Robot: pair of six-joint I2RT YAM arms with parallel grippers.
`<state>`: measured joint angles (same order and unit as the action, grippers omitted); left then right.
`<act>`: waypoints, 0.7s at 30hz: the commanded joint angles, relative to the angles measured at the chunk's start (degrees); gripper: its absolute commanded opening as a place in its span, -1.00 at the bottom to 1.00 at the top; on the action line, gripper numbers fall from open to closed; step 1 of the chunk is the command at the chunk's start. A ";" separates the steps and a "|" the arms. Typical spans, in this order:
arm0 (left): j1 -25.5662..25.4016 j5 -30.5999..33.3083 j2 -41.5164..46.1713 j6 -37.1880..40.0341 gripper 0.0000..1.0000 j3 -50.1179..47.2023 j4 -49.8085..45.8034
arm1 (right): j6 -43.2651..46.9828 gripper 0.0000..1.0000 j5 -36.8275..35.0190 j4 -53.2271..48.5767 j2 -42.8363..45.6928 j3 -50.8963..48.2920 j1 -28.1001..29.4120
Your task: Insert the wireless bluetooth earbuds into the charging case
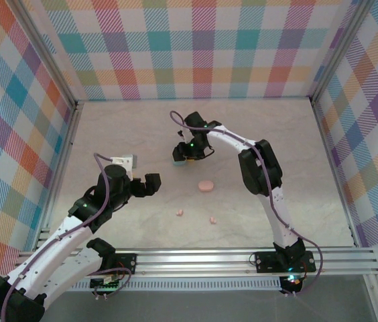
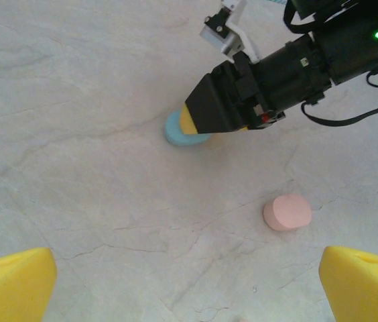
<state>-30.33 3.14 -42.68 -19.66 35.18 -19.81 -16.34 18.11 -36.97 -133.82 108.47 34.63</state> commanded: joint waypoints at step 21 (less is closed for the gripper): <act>-0.08 -8.83 -2.15 7.95 1.00 -0.13 8.92 | 1.21 0.22 -6.69 0.60 29.64 -28.28 -0.71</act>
<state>-30.33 -2.52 -44.14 -14.26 35.59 -15.11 -16.56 13.37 -36.18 -107.55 85.21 34.09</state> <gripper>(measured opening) 0.999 0.610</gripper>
